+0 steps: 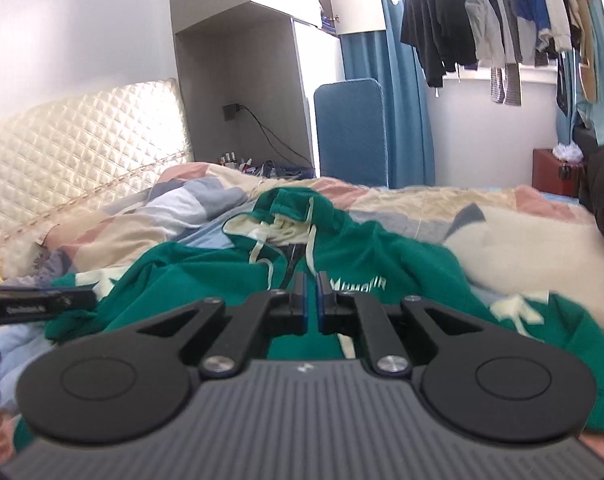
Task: Fold large clothes
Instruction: 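Release the sweatshirt with both grippers, leaving it spread front-up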
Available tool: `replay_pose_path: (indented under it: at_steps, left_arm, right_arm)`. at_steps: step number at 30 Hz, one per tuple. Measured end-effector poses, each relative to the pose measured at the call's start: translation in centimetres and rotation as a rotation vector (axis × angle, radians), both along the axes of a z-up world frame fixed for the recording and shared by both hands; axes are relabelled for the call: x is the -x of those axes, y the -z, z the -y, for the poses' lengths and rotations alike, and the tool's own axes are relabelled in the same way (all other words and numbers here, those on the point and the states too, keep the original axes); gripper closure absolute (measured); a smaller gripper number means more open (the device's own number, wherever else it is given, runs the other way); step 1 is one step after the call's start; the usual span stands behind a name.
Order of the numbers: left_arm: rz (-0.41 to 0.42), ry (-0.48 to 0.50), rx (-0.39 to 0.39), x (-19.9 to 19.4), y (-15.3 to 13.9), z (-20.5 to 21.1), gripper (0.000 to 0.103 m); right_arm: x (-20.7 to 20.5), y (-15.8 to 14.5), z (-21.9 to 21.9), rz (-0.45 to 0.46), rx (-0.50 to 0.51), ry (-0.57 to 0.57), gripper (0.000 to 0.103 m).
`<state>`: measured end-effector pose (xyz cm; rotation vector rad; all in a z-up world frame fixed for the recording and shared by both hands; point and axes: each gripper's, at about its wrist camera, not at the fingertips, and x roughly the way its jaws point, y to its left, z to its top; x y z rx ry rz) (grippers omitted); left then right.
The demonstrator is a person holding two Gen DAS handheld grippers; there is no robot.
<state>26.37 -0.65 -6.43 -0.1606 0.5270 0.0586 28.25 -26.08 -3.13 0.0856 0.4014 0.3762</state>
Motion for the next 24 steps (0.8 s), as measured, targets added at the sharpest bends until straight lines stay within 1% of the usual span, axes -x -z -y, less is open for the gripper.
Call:
replay_pose_path:
  at_steps: [3,4,5,7,10,11,12,13,14,15,18,20,24]
  left_arm:
    - [-0.005,0.038,0.021,1.1,1.3,1.9,0.071]
    - [-0.010,0.056,0.028,1.3,1.8,2.6,0.068]
    - [-0.013,0.069,0.025,1.6,2.4,3.3,0.064]
    - [-0.014,0.093,0.015,1.9,3.6,4.3,0.060]
    - [-0.035,0.114,0.008,1.8,5.3,5.2,0.057]
    - [-0.044,0.119,0.014,1.7,5.7,5.4,0.056]
    - [-0.053,0.123,0.018,1.6,6.2,5.3,0.055]
    - [-0.064,0.124,0.023,1.5,6.6,5.4,0.055]
    - [-0.070,0.125,0.029,1.2,6.8,5.1,0.055]
    - [-0.074,0.125,0.037,1.2,7.1,4.8,0.055]
    - [-0.088,0.119,0.033,0.8,8.0,4.3,0.054]
    - [-0.091,0.117,0.046,0.6,8.2,3.6,0.054]
    - [-0.104,0.097,0.078,0.3,8.6,2.8,0.054]
  right_arm:
    - [1.5,1.2,0.5,-0.019,-0.007,0.011,0.095]
    - [2.1,1.6,0.6,-0.021,-0.005,0.013,0.095]
    - [2.4,2.1,0.6,-0.032,0.005,0.016,0.095]
    - [2.9,3.1,0.9,-0.066,0.001,0.031,0.095]
    - [2.8,4.0,1.8,-0.110,-0.007,0.059,0.095]
    - [2.6,4.0,2.1,-0.115,0.004,0.080,0.089]
    - [2.3,4.0,2.4,-0.122,0.007,0.098,0.069]
    - [2.1,4.1,2.7,-0.129,0.000,0.118,0.058]
    - [1.8,4.2,3.2,-0.136,-0.016,0.135,0.042]
    - [1.4,4.3,3.6,-0.144,-0.029,0.155,0.042]
    - [0.1,5.1,4.6,-0.169,-0.030,0.217,0.043]
    - [-0.8,5.5,5.3,-0.192,-0.033,0.262,0.043]
    - [-2.7,6.3,6.4,-0.241,-0.003,0.353,0.043]
